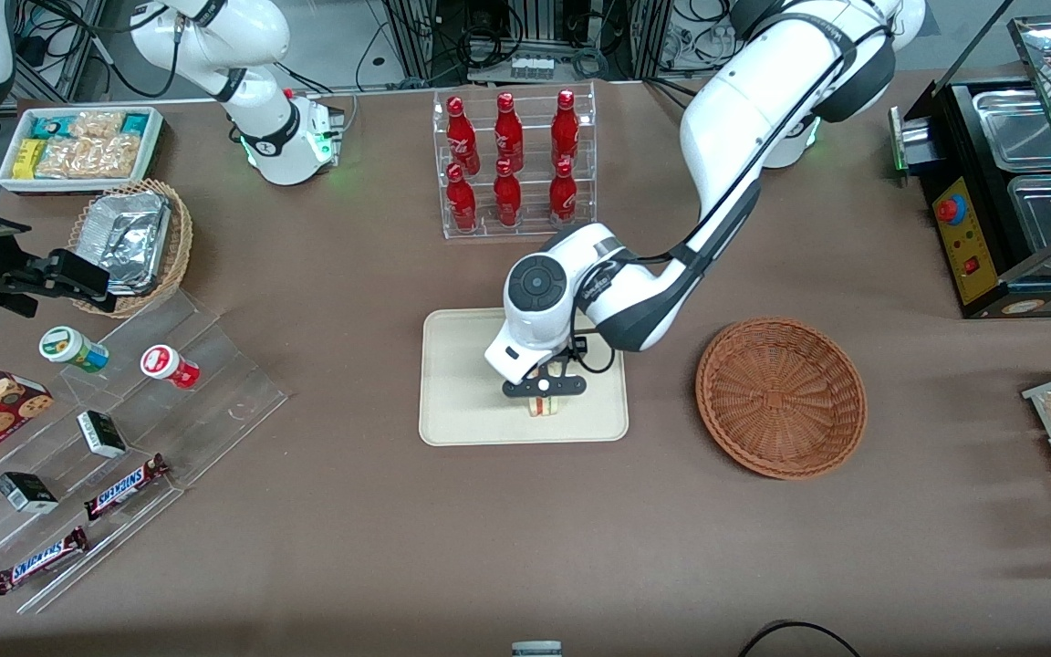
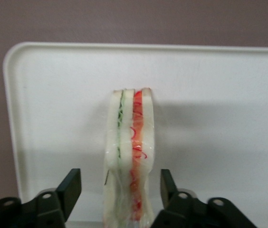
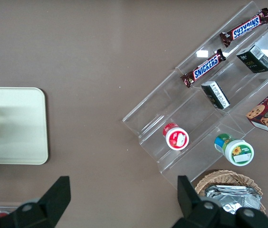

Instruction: Place sandwich from basket to tray

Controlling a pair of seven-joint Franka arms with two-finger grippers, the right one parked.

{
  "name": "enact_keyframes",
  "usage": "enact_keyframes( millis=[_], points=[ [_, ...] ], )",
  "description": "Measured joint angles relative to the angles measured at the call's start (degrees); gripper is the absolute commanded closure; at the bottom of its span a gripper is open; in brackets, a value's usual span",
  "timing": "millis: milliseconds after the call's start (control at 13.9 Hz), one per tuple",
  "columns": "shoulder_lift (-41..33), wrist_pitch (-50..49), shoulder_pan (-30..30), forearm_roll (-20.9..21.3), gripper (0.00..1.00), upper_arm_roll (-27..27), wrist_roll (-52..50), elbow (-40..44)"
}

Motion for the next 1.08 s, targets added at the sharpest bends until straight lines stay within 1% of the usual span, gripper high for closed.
enact_keyframes(
  millis=[216,361,505,649,794,1082],
  points=[
    [-7.21,-8.02,2.69,-0.96,0.01,0.07,-2.91,1.41],
    [-14.02,-15.25,7.26,-3.91,0.01,0.19,-3.02,1.57],
    [-20.56,-21.76,13.39,-6.64,0.01,0.23,-1.17,1.48],
    [-25.42,-27.62,19.15,-8.9,0.01,0.3,4.82,1.27],
    [-28.57,-31.72,24.48,-10.11,0.01,0.34,11.88,0.76],
    [-31.55,-34.86,32.65,-13.02,0.01,0.36,23.98,0.2]
  ],
)
